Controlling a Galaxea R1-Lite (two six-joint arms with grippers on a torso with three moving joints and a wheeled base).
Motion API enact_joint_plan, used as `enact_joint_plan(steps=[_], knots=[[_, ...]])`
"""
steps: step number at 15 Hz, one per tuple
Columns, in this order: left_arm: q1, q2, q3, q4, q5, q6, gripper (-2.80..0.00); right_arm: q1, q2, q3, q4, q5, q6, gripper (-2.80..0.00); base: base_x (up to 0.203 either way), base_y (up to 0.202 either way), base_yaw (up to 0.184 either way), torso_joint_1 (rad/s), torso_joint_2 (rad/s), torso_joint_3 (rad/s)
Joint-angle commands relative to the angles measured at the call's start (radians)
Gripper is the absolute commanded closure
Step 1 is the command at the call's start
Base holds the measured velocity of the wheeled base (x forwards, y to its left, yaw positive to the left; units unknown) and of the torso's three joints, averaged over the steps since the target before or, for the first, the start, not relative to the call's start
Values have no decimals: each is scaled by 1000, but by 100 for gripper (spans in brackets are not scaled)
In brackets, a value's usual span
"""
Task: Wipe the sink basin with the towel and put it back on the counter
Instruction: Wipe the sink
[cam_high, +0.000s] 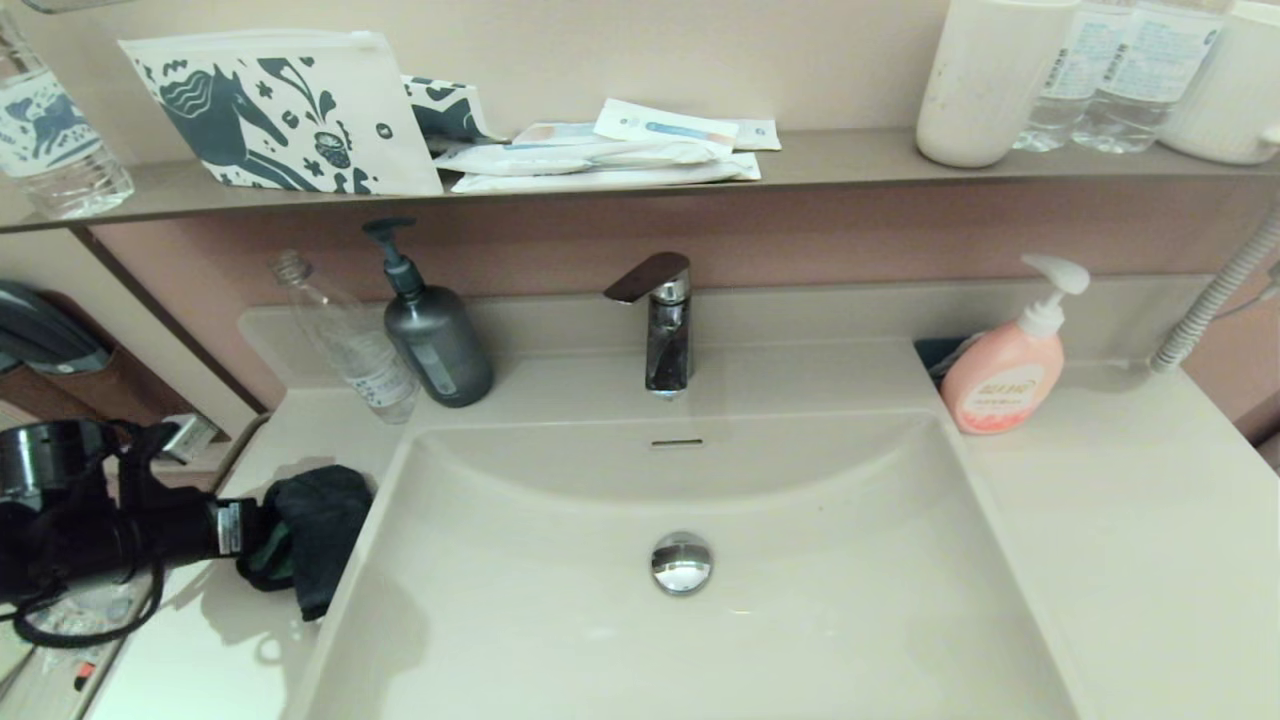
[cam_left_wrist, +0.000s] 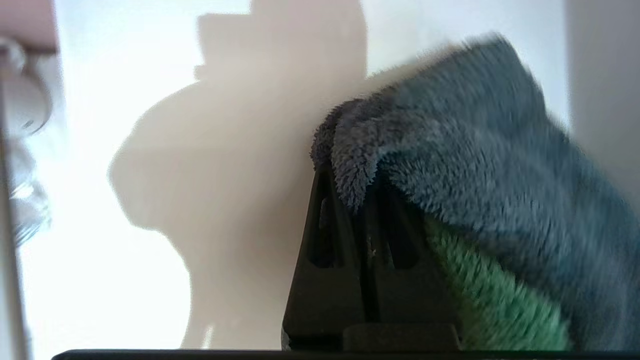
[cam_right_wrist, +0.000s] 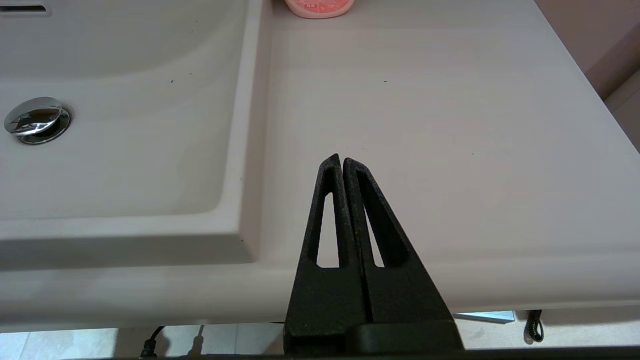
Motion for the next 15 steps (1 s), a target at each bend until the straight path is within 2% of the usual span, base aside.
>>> enact_joint_plan(steps=[1,3,7,10,13,14,15], knots=[[26,-61,59,1,-5,56,0,-1,1,0,0,0,0,0,0,0,0,0,0,0],[69,-86,113,17,-7,121,0,0,1,0,0,0,0,0,0,0,0,0,0,0],[136,-130,202,25,-6,175,0,-1,1,-1,0,0,0,0,0,0,0,0,0,0],[153,-178,283,43,-6,200,0,0,1,-1,0,0,0,0,0,0,0,0,0,0],[111,-205,336,41,-10,175,0,0,1,1,0,0,0,0,0,0,0,0,0,0],[84,-208,341,39,-9,141,0,-1,1,-1,0,0,0,0,0,0,0,0,0,0],[53,-218,341,36,-8,81,0,-1,1,0,0,0,1,0,0,0,0,0,0,0]])
